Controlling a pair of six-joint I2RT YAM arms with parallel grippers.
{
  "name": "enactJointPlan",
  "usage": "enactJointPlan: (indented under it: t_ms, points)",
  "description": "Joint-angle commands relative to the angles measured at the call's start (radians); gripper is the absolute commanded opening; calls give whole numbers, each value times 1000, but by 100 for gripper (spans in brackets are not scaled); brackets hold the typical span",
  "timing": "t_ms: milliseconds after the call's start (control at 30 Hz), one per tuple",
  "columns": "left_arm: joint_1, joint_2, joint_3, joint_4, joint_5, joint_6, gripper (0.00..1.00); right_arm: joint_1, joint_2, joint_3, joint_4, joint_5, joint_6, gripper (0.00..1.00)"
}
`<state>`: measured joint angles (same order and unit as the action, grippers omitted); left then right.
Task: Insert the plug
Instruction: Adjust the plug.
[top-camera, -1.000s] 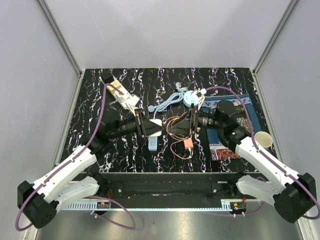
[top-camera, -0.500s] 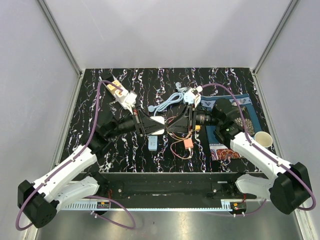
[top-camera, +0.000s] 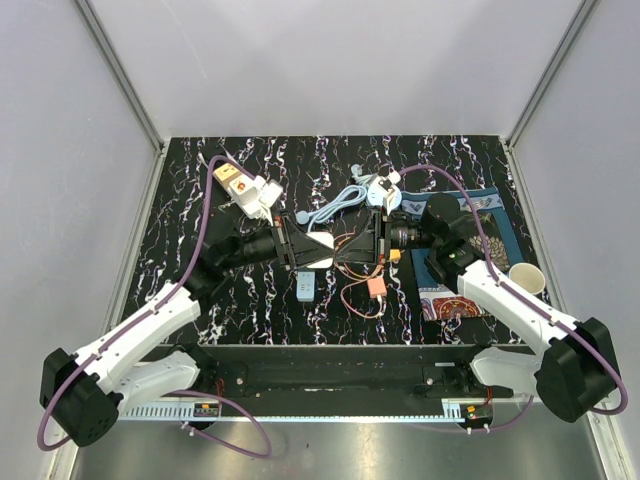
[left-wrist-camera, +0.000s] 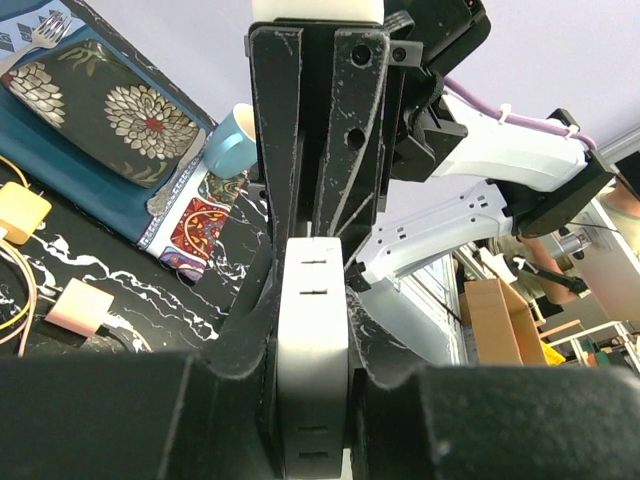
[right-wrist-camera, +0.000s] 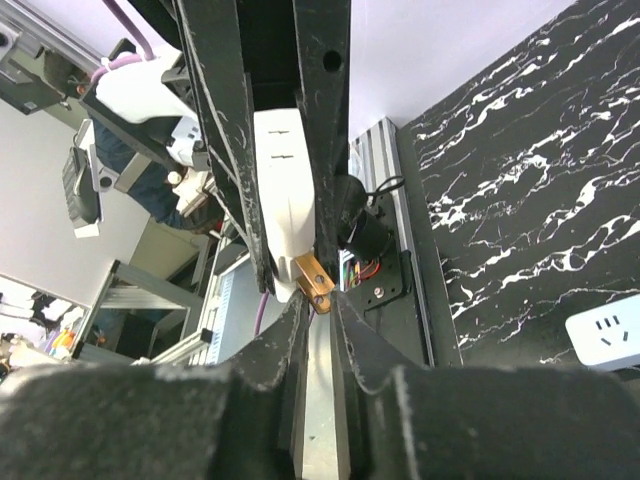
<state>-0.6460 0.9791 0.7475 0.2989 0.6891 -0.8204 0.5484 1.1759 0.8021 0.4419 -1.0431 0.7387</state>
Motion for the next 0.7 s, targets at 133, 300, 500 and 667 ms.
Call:
enactJointPlan:
  t_ms: [133, 300, 500, 667]
  points:
    - [-4, -11, 67, -49, -20, 79, 0, 5, 2, 63, 0, -14, -50, 0]
    - [-3, -17, 107, -197, -95, 159, 0, 5, -12, 77, -54, -2, -85, 0]
    - [-3, -16, 119, -262, -125, 190, 0, 5, -12, 91, -108, 9, -128, 0]
    - [-3, -16, 96, -187, -92, 150, 0, 5, -2, 85, -108, 12, -134, 0]
